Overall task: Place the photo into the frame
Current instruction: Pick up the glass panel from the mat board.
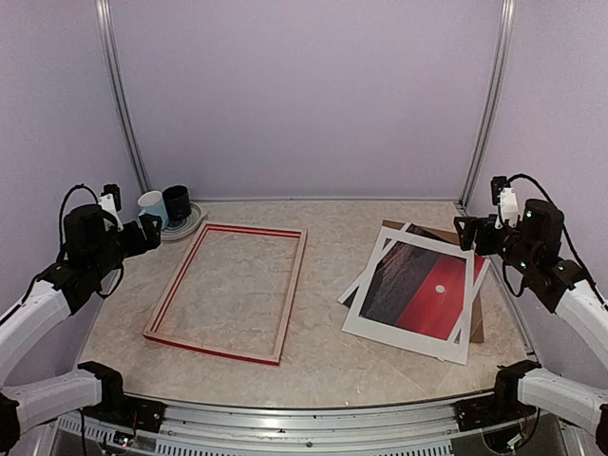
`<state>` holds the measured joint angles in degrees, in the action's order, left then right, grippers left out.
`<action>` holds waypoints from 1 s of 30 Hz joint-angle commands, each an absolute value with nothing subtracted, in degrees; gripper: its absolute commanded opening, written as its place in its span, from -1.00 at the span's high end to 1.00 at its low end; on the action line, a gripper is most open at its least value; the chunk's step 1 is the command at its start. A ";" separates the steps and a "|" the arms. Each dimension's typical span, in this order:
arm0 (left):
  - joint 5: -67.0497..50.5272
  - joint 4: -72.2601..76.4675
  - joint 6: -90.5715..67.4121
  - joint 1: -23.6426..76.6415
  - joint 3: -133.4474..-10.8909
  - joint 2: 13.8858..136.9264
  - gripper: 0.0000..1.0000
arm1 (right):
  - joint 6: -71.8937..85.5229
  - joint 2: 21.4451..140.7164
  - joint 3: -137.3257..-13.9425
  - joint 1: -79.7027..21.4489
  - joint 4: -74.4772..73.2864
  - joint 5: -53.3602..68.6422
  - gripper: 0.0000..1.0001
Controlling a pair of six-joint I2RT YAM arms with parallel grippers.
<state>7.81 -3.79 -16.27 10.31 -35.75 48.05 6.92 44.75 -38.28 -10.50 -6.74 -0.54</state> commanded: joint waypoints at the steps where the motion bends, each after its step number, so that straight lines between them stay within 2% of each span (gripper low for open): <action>1: 7.38 -2.04 -16.26 10.07 -36.73 47.99 -0.98 | 7.46 44.35 -38.52 -11.07 -7.12 -1.20 -0.98; 12: 7.21 -2.24 -16.36 10.17 -36.82 48.41 -0.97 | 15.62 47.51 -39.48 -11.07 -10.69 -6.36 -0.99; 24: 6.77 -2.20 -16.70 10.20 -36.83 48.72 -0.98 | 14.38 39.85 -42.54 -11.07 -16.63 -4.39 -0.98; 30: 6.38 -2.25 -17.04 10.41 -36.87 49.10 -0.98 | 18.91 46.36 -43.94 -11.07 -21.00 -3.86 -0.98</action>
<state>7.44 -3.42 -16.49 10.31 -35.75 48.69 15.53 41.32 -41.76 -10.57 -15.62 -3.88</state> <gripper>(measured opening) 0.989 0.992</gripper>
